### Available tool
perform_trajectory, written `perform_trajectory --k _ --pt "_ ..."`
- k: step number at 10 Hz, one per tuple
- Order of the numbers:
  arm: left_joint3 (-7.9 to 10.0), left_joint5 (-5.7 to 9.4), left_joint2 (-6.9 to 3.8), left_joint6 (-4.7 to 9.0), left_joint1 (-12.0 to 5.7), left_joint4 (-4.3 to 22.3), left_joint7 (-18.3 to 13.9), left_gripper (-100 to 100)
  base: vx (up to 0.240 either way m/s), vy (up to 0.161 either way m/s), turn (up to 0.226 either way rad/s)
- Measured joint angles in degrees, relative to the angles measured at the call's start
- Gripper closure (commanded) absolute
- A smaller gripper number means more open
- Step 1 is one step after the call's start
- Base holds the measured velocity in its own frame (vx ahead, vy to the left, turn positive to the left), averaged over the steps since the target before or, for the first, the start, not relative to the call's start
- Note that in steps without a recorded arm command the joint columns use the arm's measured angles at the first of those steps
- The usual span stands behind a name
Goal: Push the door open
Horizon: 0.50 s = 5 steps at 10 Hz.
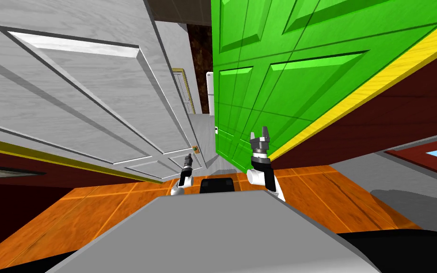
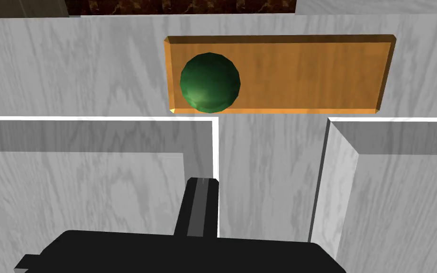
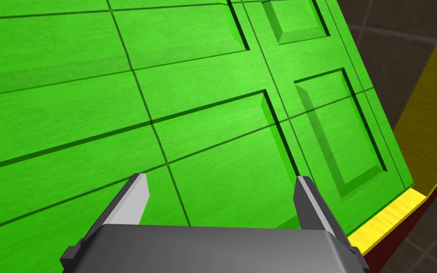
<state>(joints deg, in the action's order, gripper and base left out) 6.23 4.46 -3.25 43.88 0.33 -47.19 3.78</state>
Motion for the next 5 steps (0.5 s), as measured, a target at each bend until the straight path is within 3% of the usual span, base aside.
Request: perform_trajectory --k 2,3,5 --pt "0.3 0.48 0.9 -0.61 0.04 -0.3 0.0 -100 -0.227 -0.173 0.077" --pt "0.45 0.71 1.84 -0.96 0.23 -0.7 0.0 -100 -0.11 -0.079 0.02" --pt "0.58 0.77 1.62 -0.89 0.39 -0.7 0.2 -100 0.111 0.018 -0.044"
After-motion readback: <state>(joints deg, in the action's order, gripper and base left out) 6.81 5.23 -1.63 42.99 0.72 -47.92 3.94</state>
